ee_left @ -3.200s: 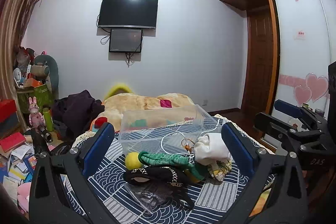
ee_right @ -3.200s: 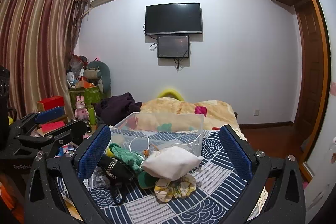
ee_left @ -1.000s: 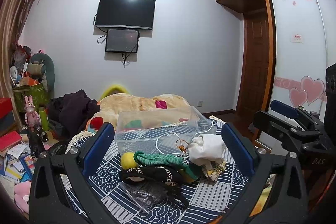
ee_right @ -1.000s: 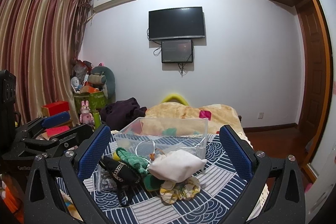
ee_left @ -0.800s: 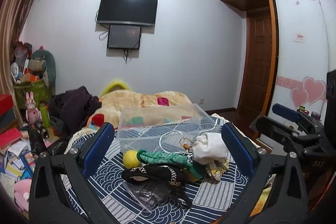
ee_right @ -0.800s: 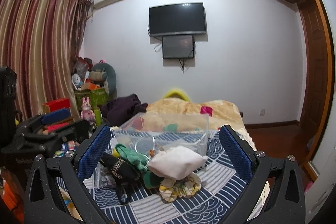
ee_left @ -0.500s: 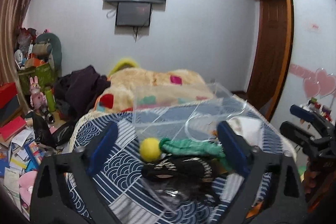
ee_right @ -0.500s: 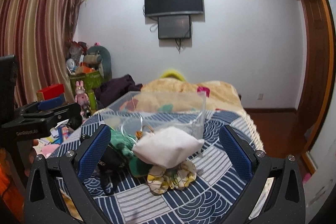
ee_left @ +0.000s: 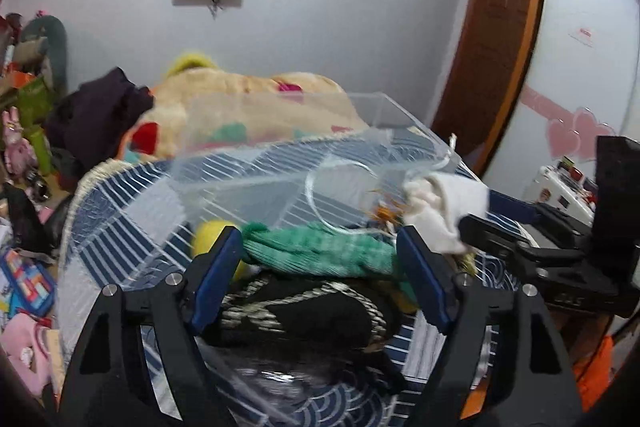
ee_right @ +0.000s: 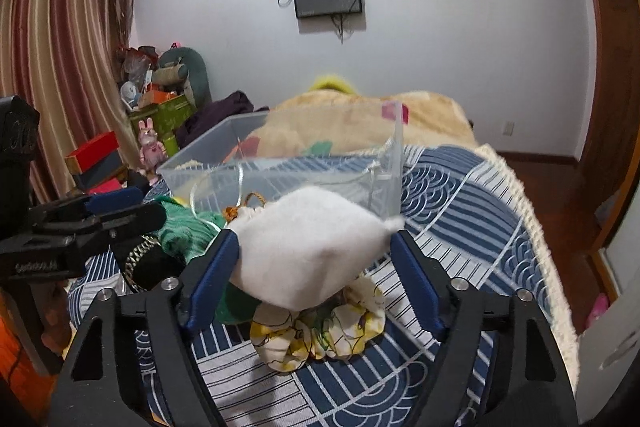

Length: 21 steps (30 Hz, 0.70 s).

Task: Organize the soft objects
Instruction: 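Grasp the white cloth with the right tool while the left tool grasps the green knitted piece, then carry both items into the clear plastic box and open both tools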

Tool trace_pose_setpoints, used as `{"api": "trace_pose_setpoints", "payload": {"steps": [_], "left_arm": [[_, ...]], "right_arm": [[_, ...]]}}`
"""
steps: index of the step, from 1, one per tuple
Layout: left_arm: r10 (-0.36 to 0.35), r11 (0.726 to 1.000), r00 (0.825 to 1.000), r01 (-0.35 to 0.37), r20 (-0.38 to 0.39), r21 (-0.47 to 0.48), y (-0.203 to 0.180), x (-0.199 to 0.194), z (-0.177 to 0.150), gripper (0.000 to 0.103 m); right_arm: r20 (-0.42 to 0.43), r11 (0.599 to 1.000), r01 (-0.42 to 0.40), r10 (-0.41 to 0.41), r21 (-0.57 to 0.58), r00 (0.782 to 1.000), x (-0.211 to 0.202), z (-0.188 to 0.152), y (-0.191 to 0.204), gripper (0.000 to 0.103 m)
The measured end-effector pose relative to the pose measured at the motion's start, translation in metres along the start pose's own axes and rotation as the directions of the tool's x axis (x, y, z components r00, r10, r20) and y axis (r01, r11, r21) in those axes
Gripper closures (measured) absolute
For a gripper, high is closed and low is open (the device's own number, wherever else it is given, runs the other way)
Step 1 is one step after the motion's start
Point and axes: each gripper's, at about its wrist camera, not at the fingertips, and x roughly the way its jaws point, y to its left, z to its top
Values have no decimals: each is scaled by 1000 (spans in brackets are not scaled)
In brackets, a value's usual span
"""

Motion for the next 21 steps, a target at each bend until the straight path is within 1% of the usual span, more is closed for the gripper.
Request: {"api": "trace_pose_setpoints", "payload": {"steps": [4, 5, 6, 7, 9, 11, 13, 14, 15, 16, 17, 18, 21], "left_arm": [[0, 1000, 999, 0, -36, 0, -4, 14, -3, 23], [-2, 1000, 999, 2, -47, -7, -4, 17, -4, 23], [-3, 1000, 999, 2, -50, -11, -3, 20, -5, 23], [-2, 1000, 999, 2, -52, -14, -2, 22, -5, 23], [-2, 1000, 999, 1, -53, -16, -2, 25, -8, 24], [-4, 1000, 999, 3, -50, -12, -3, 25, -8, 33], [-11, 1000, 999, 10, -52, -5, -4, 24, -9, 51], [-12, 1000, 999, 12, -50, -4, -4, 23, -9, 56], [-21, 1000, 998, 20, -51, -3, -4, 22, -9, 68], [-26, 1000, 998, 26, -54, -2, -4, 22, -9, 75], [-25, 1000, 998, 25, -54, 0, -5, 21, -9, 77], [-21, 1000, 999, 21, -50, 3, -5, 20, -8, 82], [-10, 1000, 999, 10, -35, 8, -6, 14, -7, 89]], "right_arm": [[-28, 1000, -25, 25, 9, 999, 6, -3, -2, 40], [-34, 999, -33, 34, 11, 999, 7, -3, -2, 43], [-39, 999, -41, 41, 13, 998, 9, -4, -3, 48], [-46, 999, -50, 50, 15, 998, 9, -5, -3, 51], [-57, 997, -68, 69, 21, 996, 12, -7, -3, 63], [-58, 997, -76, 77, 22, 995, 13, -8, -3, 68], [-47, 997, -76, 77, 18, 996, 9, -8, -1, 73], [-42, 997, -76, 76, 17, 996, 8, -8, -2, 76], [-34, 997, -76, 76, 18, 997, 7, -7, -2, 80], [-26, 997, -76, 76, 19, 997, 4, -7, -3, 82], [-18, 997, -74, 74, 18, 997, 2, -6, -3, 85], [-10, 997, -73, 73, 17, 997, 0, -5, -3, 87], [19, 998, -68, 67, 15, 998, -9, -2, -4, 89]]}}
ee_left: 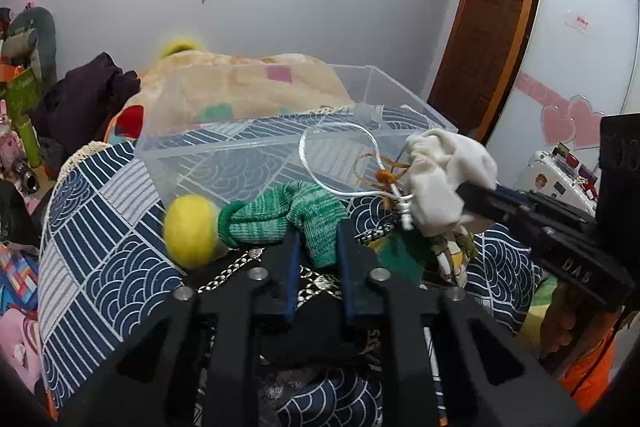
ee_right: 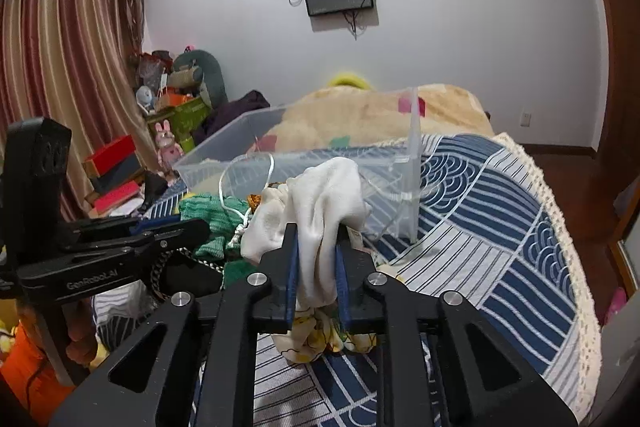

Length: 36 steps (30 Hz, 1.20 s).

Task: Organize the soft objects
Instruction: 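Carry both items into the clear plastic box and open both tools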

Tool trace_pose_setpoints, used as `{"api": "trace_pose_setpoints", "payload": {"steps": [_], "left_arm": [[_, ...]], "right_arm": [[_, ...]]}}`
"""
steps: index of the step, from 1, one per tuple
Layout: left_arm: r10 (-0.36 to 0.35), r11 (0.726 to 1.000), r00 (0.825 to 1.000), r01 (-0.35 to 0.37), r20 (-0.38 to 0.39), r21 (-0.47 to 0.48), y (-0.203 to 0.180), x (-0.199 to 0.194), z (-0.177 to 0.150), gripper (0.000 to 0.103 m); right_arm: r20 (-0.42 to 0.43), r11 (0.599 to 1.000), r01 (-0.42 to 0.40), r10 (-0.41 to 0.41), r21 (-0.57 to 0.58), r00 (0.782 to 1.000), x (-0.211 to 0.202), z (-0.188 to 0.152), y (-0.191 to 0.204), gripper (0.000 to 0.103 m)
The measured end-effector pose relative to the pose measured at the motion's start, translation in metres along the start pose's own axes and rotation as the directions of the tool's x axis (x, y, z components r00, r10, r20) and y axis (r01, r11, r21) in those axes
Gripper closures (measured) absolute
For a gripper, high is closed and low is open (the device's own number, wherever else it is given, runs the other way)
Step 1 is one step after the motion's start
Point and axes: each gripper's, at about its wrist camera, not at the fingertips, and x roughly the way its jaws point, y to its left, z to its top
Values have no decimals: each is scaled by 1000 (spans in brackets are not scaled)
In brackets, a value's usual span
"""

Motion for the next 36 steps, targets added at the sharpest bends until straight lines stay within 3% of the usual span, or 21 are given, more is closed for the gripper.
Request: {"api": "trace_pose_setpoints", "payload": {"steps": [12, 18, 23, 28, 36], "left_arm": [[-5, 1000, 991, 6, 136, -8, 6, -49, 25, 91], [24, 1000, 980, -26, 197, 11, 7, -62, 46, 91], [78, 994, 969, -94, 234, 61, 4, -58, 64, 91], [106, 988, 972, -127, 208, 87, 11, -41, 78, 91], [109, 990, 992, -115, 70, 76, 32, 11, 94, 91]], "right_arm": [[144, 1000, -1, -2, 25, 990, -41, 26, -4, 90], [188, 1000, 8, -13, 30, 982, -43, 44, -8, 90], [202, 1000, 22, -24, 11, 979, -33, 59, -7, 90], [175, 999, 34, -31, -15, 984, -10, 73, -4, 90], [55, 998, 36, -33, -58, 998, 39, 81, 2, 90]]}}
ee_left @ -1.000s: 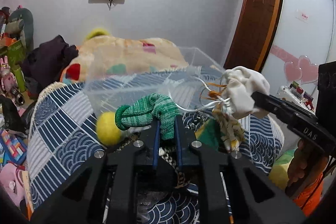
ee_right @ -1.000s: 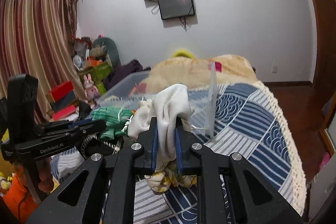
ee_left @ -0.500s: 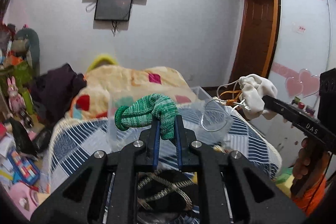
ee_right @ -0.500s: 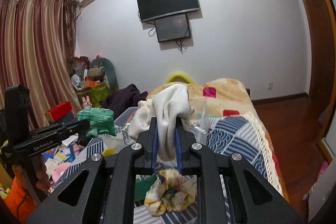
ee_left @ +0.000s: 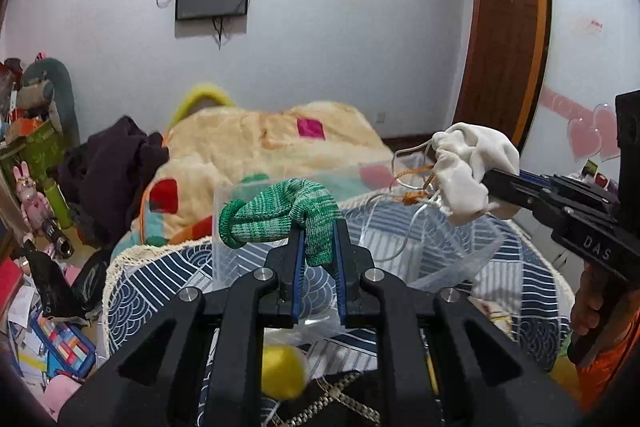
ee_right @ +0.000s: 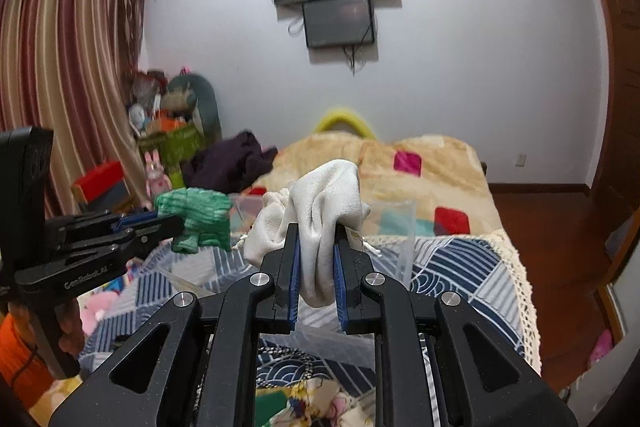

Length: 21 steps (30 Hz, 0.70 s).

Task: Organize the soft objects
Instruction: 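Carry both items into the clear plastic box and open both tools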

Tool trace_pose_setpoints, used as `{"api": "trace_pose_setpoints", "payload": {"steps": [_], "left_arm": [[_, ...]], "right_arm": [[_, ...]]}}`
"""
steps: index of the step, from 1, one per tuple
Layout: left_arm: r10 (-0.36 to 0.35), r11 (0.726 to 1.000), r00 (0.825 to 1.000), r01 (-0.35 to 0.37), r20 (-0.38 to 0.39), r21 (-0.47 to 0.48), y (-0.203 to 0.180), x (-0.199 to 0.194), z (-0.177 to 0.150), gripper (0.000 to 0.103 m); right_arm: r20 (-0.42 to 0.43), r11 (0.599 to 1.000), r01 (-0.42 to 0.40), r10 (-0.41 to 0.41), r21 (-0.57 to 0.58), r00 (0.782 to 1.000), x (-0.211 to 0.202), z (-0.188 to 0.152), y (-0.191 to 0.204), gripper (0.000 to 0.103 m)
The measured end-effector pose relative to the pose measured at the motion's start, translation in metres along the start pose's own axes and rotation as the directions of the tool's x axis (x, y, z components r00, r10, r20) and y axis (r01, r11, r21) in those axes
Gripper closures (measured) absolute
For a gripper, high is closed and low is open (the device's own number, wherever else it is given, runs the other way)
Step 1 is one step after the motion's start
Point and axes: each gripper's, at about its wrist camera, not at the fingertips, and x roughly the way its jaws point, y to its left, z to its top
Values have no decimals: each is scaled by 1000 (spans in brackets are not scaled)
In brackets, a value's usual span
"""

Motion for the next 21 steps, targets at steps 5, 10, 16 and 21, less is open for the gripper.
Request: {"api": "trace_pose_setpoints", "payload": {"steps": [5, 10, 16, 21], "left_arm": [[-31, 999, 994, 29, -106, -23, 5, 35, 0, 91], [-65, 998, 977, 60, -203, -29, 4, 60, -5, 91], [-53, 999, 971, 54, -233, 0, 0, 63, -5, 82], [-27, 999, 979, 33, -204, 27, 0, 49, -4, 64]], "right_arm": [[-104, 1000, -6, 4, -20, 995, 30, -5, 0, 90], [-193, 999, -7, -3, -50, 981, 54, -10, 3, 90], [-249, 997, -18, -2, -77, 969, 60, -15, 2, 85], [-237, 995, -22, -1, -93, 971, 50, -13, 3, 70]]}}
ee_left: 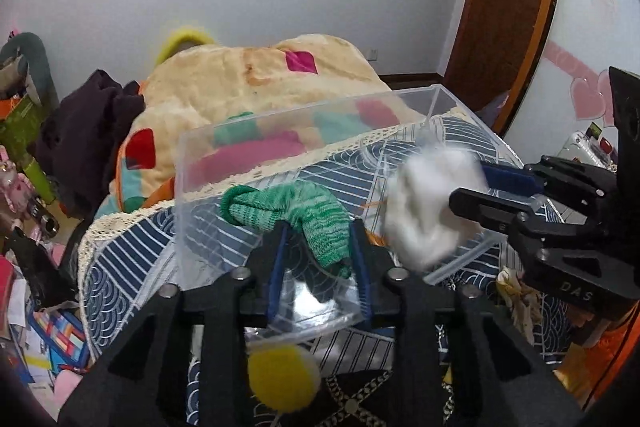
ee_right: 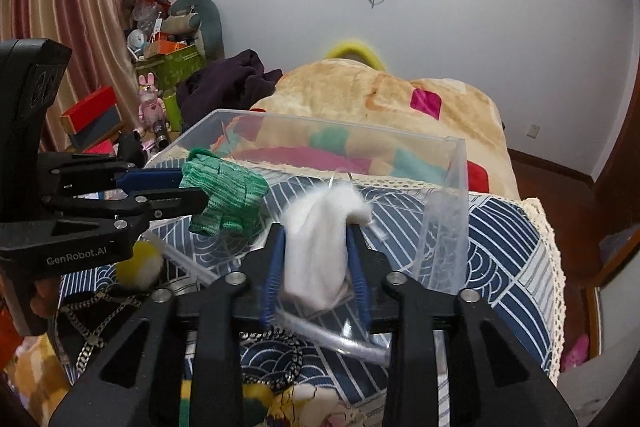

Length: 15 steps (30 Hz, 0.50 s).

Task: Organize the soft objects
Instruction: 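Carry both items into the clear plastic box and open both tools, then grasp the floral fabric with the right tool while the left tool grasps the yellow felt ball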

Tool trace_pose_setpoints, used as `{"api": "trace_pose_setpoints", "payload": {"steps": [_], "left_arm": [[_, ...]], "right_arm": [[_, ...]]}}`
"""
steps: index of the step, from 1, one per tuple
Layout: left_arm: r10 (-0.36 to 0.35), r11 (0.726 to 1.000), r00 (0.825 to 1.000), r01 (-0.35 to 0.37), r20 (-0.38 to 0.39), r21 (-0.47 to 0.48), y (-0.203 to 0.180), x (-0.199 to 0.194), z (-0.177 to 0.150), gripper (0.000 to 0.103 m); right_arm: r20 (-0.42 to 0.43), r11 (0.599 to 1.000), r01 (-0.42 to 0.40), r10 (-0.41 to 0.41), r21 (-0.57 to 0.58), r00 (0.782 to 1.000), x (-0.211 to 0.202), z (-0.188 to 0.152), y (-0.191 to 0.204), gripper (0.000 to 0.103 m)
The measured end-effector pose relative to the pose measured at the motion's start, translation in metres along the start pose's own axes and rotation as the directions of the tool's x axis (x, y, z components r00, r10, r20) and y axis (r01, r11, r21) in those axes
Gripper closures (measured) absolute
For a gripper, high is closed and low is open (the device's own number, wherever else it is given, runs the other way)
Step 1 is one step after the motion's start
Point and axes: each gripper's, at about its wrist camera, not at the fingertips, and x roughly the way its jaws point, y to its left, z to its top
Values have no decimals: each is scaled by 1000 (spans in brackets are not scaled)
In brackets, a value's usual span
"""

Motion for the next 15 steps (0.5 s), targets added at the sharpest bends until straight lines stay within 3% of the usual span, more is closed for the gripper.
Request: {"api": "trace_pose_setpoints", "payload": {"steps": [1, 3, 9, 15], "left_arm": [[1, 1000, 1000, -1, 11, 2, 1, -4, 0, 55], [9, 1000, 999, -10, 52, 12, 1, -20, -2, 46], [44, 999, 989, -47, 140, 23, 2, -60, -7, 28], [86, 996, 983, -87, 162, -4, 10, -76, -26, 16]], "right_arm": [[10, 1000, 1, -1, -3, 1000, -4, 0, 1, 69], [39, 1000, 3, -3, -5, 999, -15, 1, 0, 62], [147, 1000, 19, -21, 13, 989, -52, 1, -1, 41], [193, 999, 31, -35, 24, 980, -76, -14, -5, 31]]}}
